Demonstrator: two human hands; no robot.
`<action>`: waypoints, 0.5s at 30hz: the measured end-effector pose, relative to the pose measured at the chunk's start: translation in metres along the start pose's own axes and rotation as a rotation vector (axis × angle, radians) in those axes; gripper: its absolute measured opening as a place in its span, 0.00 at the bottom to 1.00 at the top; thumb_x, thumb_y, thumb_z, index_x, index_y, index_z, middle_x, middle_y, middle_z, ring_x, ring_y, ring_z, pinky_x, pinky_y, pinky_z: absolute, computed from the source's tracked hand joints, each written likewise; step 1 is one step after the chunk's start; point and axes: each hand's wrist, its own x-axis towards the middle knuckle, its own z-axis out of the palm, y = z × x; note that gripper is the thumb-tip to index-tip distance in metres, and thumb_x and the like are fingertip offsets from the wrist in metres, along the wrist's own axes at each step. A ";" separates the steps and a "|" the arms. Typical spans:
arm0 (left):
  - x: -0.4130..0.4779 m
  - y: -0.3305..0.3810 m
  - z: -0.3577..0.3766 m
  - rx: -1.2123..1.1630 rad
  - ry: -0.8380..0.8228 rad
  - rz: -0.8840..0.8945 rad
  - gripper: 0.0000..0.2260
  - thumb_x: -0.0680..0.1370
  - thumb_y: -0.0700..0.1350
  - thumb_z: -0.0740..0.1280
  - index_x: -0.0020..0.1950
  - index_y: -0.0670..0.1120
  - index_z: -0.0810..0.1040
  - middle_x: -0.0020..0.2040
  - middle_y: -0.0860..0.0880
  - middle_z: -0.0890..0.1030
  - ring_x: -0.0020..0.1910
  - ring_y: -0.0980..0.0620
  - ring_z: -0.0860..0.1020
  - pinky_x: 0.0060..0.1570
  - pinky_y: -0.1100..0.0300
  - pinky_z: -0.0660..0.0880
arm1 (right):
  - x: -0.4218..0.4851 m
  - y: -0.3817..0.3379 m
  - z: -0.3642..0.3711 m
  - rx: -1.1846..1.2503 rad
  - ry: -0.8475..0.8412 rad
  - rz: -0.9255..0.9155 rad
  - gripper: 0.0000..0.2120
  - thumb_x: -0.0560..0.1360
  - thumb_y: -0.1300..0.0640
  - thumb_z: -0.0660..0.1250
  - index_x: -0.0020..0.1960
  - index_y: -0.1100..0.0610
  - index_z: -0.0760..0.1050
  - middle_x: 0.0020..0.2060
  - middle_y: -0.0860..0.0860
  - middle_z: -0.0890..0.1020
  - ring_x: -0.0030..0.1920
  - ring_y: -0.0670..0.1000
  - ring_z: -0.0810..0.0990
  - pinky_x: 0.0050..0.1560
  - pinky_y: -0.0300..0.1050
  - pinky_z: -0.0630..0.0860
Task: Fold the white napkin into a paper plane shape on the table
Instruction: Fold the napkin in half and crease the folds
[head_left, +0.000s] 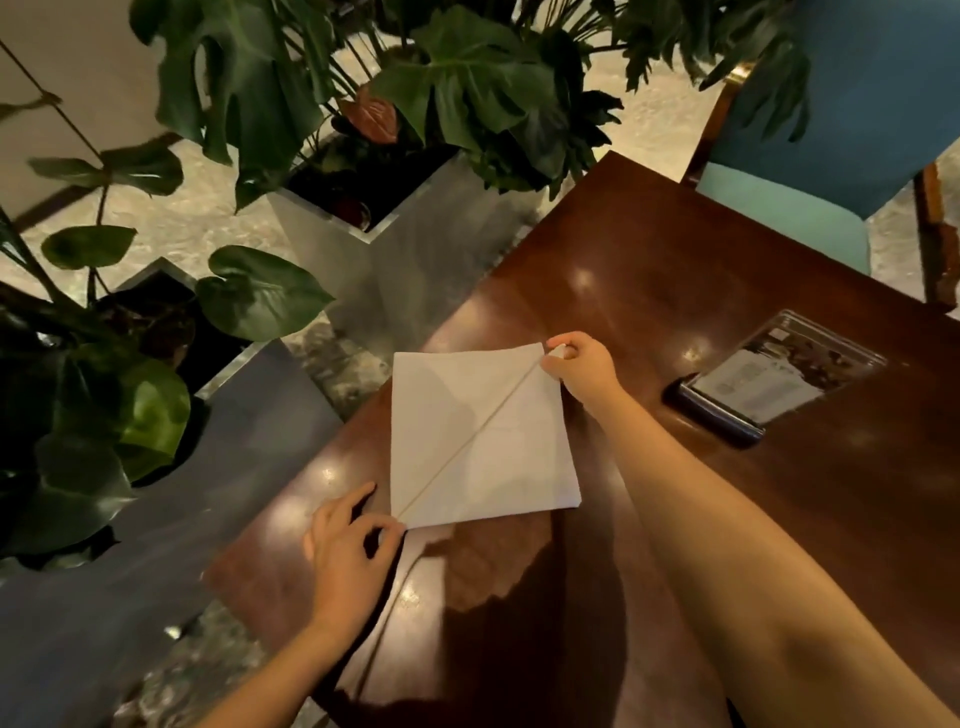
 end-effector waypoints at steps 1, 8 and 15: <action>0.000 0.000 0.000 0.005 0.003 0.006 0.04 0.70 0.45 0.74 0.37 0.53 0.81 0.62 0.51 0.76 0.62 0.47 0.68 0.61 0.49 0.57 | 0.003 0.002 0.005 -0.026 0.017 0.004 0.10 0.73 0.61 0.67 0.55 0.58 0.77 0.36 0.45 0.73 0.34 0.44 0.72 0.30 0.37 0.68; 0.002 0.002 0.005 0.005 0.028 0.030 0.05 0.70 0.54 0.70 0.37 0.59 0.75 0.59 0.54 0.74 0.60 0.51 0.66 0.58 0.60 0.51 | 0.015 0.014 0.019 -0.144 0.067 -0.084 0.11 0.73 0.61 0.66 0.55 0.59 0.78 0.44 0.48 0.77 0.45 0.49 0.76 0.47 0.46 0.74; 0.002 -0.001 0.005 0.074 0.011 0.094 0.08 0.69 0.59 0.66 0.38 0.55 0.76 0.59 0.52 0.75 0.58 0.50 0.68 0.56 0.61 0.51 | 0.024 0.019 0.022 -0.139 0.093 -0.105 0.08 0.75 0.59 0.67 0.52 0.59 0.79 0.35 0.46 0.74 0.35 0.46 0.72 0.40 0.42 0.70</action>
